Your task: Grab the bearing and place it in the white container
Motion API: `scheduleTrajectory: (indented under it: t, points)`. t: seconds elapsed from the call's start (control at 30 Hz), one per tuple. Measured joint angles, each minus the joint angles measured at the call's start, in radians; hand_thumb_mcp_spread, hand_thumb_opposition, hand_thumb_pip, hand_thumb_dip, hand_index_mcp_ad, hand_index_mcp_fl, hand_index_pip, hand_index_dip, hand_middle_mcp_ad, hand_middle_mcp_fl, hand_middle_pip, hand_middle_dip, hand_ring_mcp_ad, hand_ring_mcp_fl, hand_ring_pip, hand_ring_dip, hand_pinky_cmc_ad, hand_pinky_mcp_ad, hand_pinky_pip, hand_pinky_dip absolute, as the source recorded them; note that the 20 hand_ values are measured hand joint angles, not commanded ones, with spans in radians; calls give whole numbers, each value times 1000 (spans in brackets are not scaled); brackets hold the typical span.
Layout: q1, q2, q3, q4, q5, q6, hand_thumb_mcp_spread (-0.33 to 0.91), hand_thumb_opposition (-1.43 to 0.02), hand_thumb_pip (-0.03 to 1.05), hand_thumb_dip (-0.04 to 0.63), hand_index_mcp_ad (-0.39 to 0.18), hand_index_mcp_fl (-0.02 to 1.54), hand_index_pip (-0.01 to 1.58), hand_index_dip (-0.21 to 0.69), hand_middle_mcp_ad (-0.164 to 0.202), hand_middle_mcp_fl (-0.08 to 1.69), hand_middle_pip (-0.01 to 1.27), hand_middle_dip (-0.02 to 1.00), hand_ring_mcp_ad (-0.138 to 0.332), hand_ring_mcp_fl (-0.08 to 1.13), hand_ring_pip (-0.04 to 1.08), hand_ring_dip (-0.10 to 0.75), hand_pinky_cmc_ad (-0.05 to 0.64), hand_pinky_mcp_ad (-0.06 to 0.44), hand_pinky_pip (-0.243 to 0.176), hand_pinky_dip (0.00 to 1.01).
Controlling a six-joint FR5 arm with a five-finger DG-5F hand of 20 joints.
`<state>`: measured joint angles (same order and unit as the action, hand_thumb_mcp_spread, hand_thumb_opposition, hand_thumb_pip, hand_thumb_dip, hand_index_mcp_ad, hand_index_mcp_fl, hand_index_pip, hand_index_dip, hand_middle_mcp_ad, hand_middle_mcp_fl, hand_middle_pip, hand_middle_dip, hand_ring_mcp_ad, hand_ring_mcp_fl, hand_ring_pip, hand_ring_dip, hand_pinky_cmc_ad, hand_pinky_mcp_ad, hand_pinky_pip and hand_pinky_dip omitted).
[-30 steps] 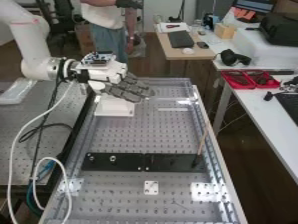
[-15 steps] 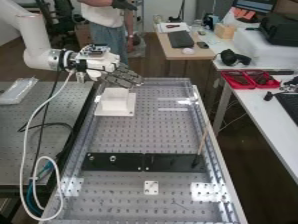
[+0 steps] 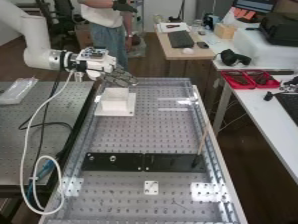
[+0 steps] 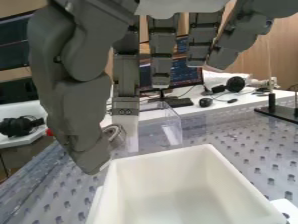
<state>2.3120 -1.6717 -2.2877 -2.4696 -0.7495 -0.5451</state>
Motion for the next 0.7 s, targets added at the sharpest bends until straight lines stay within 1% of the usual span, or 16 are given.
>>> scheduleTrajectory:
  t: [0.1,0.2,0.3,0.53,0.7]
  points:
    - [-8,-3,0,11,-13,-18,515,-942,415,286,-70,482,1279,297,66,251,141,222,161,51,103,49,316,150,-12,175]
    - [-21,-9,-1,18,-29,-22,515,-942,415,286,-70,482,1279,297,66,251,141,222,161,51,103,49,316,147,-12,175]
    - [-48,-25,-2,19,-52,-17,515,-942,415,286,-70,482,1279,297,66,251,141,222,161,51,103,49,316,147,-12,175]
    - [-84,-49,-9,29,-64,-8,515,-942,415,286,-70,482,1279,297,65,251,141,222,161,51,103,49,316,147,-12,173]
    - [-106,-76,-8,38,-80,13,515,-942,415,286,-70,482,1279,297,65,251,141,220,159,51,106,49,316,150,-12,173]
